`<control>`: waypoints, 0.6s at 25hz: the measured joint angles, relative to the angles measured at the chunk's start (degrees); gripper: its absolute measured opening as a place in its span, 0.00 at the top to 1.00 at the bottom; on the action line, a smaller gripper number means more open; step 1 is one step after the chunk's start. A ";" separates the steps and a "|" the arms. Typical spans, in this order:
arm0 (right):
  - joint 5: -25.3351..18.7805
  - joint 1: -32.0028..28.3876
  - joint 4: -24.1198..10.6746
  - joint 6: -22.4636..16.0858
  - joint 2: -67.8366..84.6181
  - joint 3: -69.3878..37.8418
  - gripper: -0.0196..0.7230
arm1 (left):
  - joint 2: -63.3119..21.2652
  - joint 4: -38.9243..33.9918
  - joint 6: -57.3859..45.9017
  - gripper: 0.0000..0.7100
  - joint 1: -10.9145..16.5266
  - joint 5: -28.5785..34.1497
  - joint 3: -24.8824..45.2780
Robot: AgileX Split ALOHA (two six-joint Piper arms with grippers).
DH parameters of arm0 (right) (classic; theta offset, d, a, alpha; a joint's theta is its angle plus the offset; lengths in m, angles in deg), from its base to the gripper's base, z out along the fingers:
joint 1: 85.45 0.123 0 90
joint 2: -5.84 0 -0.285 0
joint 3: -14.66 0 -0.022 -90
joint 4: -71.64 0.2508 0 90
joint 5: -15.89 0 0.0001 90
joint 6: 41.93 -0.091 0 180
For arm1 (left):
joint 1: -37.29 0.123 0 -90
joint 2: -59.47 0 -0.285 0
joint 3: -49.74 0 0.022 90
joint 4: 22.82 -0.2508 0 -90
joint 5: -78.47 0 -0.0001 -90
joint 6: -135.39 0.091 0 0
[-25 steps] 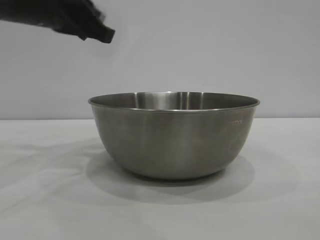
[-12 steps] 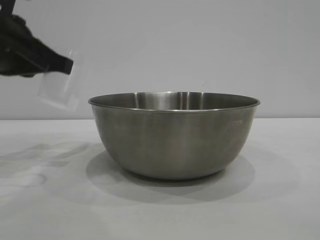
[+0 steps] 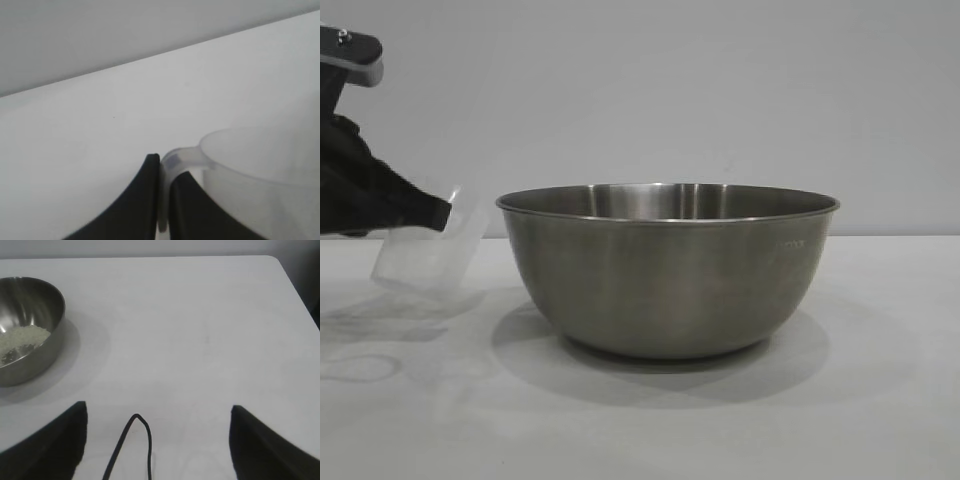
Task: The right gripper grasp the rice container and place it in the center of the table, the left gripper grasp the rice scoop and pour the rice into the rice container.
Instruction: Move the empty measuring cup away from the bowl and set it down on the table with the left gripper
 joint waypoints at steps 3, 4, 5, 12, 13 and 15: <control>0.00 0.00 0.00 0.00 0.00 0.00 0.26 | 1.77 0.00 -0.58 1.00 0.00 0.00 0.00; 0.00 0.00 0.00 0.00 0.00 0.00 0.26 | 2.43 0.00 -0.93 1.00 0.00 0.00 0.00; 0.00 0.00 0.00 0.00 0.00 0.00 0.26 | 2.93 0.00 -1.20 1.00 0.00 0.00 0.00; 0.00 0.00 0.00 0.00 0.00 0.00 0.26 | 3.34 0.37 -1.94 0.66 0.00 0.00 0.37; 0.00 0.00 0.00 0.00 0.00 0.00 0.26 | 3.34 0.53 -2.45 0.63 0.00 -0.13 0.74; 0.00 0.00 0.00 0.00 0.00 0.00 0.26 | 3.19 1.28 -2.82 0.64 0.00 -0.13 2.56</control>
